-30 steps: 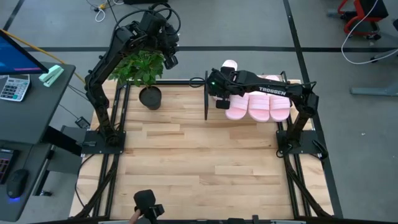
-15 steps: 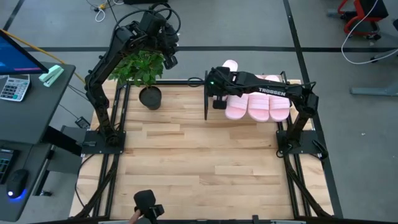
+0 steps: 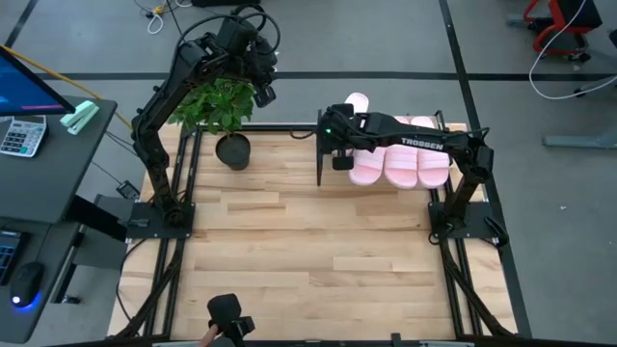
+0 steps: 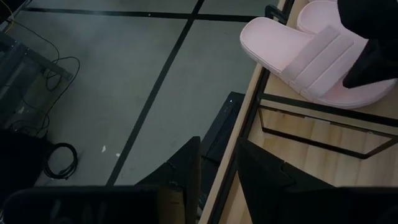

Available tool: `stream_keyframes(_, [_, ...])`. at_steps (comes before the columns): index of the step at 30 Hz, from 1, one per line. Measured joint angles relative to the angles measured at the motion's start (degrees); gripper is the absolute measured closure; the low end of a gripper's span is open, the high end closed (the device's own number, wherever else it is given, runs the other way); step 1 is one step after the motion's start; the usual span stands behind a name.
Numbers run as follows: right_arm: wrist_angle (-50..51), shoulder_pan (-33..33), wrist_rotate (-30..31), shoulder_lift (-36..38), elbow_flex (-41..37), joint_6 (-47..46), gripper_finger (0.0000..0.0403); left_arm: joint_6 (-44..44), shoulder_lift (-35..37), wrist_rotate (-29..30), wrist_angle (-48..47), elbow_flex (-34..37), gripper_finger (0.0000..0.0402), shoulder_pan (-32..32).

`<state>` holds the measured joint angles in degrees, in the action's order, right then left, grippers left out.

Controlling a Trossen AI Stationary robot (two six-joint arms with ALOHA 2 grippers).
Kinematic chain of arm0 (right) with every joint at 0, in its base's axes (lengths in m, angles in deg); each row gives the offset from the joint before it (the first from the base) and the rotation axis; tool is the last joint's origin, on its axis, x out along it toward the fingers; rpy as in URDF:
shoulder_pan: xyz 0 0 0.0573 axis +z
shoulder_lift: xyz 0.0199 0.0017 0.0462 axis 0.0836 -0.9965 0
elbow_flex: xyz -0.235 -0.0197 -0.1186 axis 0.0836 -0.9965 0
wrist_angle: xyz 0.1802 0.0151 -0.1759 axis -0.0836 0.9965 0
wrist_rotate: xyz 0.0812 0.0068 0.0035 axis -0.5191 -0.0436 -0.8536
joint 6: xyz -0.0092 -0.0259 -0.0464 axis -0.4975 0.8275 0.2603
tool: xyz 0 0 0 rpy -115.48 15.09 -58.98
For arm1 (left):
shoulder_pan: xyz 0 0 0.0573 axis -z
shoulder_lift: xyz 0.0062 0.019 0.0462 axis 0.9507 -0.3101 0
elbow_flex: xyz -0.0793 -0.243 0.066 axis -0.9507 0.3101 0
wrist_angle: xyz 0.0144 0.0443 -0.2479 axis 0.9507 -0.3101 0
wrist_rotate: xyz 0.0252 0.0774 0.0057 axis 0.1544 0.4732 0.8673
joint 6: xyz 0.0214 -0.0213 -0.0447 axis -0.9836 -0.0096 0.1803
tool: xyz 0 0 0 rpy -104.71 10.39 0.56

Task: Pick and place slides into the shelf
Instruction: Adjust the pink slides on the shelf

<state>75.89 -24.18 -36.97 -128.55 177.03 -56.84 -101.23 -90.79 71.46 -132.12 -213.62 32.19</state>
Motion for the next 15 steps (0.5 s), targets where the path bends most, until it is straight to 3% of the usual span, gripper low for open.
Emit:
stream_keyframes(5, [0.05, 0.51, 0.00, 0.08, 0.00, -0.03, 0.0325, 0.00, 0.00, 0.00, 0.03, -0.01, 0.0294, 0.00])
stream_keyframes(10, [-0.80, 0.57, 5.31, 0.08, 0.00, -1.25, 0.0265, -0.02, 0.00, 0.00, 0.03, 0.00, 0.0294, 0.00])
stream_keyframes(15, [0.06, -1.11, 5.24, 0.33, 4.10, -5.32, 0.0234, -0.07, 0.00, 0.03, -0.10, -0.02, 0.0294, -0.38])
